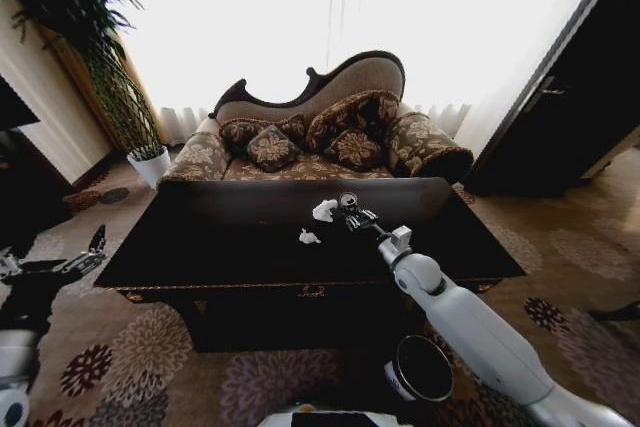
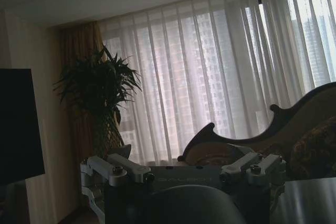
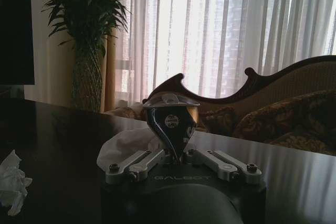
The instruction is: Move to the front of the table and place the trash on the table into the trash bin.
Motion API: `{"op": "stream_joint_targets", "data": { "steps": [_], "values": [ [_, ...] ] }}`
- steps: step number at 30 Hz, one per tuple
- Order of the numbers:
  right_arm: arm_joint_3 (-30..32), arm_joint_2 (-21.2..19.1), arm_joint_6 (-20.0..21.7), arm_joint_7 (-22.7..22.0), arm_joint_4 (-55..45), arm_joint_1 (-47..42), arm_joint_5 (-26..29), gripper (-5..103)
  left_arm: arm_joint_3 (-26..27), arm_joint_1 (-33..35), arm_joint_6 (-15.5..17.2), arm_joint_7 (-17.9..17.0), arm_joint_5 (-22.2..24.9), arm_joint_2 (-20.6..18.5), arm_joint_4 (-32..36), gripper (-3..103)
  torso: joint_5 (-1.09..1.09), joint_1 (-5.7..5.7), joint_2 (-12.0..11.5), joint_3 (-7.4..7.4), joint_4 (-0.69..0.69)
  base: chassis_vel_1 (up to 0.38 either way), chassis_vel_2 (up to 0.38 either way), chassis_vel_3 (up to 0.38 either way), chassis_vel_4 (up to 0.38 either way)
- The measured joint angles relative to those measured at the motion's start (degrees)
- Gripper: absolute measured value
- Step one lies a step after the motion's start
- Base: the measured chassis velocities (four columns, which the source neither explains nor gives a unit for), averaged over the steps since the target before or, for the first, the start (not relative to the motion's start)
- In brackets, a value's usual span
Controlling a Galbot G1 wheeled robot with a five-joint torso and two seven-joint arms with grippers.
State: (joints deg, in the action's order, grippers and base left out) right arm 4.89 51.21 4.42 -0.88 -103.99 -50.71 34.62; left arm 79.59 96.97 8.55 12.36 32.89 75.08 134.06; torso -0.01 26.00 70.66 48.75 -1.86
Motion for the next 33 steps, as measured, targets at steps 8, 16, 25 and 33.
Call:
{"op": "stream_joint_targets", "data": {
  "steps": [8,16,25,33],
  "values": [
    [10.92,0.18,-0.72,2.05,-6.08,-9.44,0.24,0,-1.60,-1.12,-0.02,-0.05,-0.19,0.06,-0.27,100,0.00,0.00,0.00,0.00,0.00,0.000,0.000,0.000,0.000],
    [24.89,2.50,-1.27,4.40,-16.34,-26.68,1.67,0,-3.18,-3.21,-0.02,-0.10,-0.18,-1.07,-1.51,100,0.01,-0.01,0.00,0.00,-0.03,0.000,0.000,0.000,0.000],
    [38.96,5.02,-3.18,5.36,-24.60,-39.84,5.30,0,-4.31,-5.16,-0.21,-0.11,0.89,-2.10,-1.92,100,-0.01,0.00,0.00,0.00,-0.01,0.000,0.000,0.000,0.000],
    [48.18,9.65,-8.77,11.31,-27.57,-51.31,5.67,0,-5.00,-6.04,-0.79,-0.08,0.98,-2.00,-2.87,100,-0.01,-0.01,0.00,0.00,0.00,0.000,0.000,0.000,0.000]
  ]
}}
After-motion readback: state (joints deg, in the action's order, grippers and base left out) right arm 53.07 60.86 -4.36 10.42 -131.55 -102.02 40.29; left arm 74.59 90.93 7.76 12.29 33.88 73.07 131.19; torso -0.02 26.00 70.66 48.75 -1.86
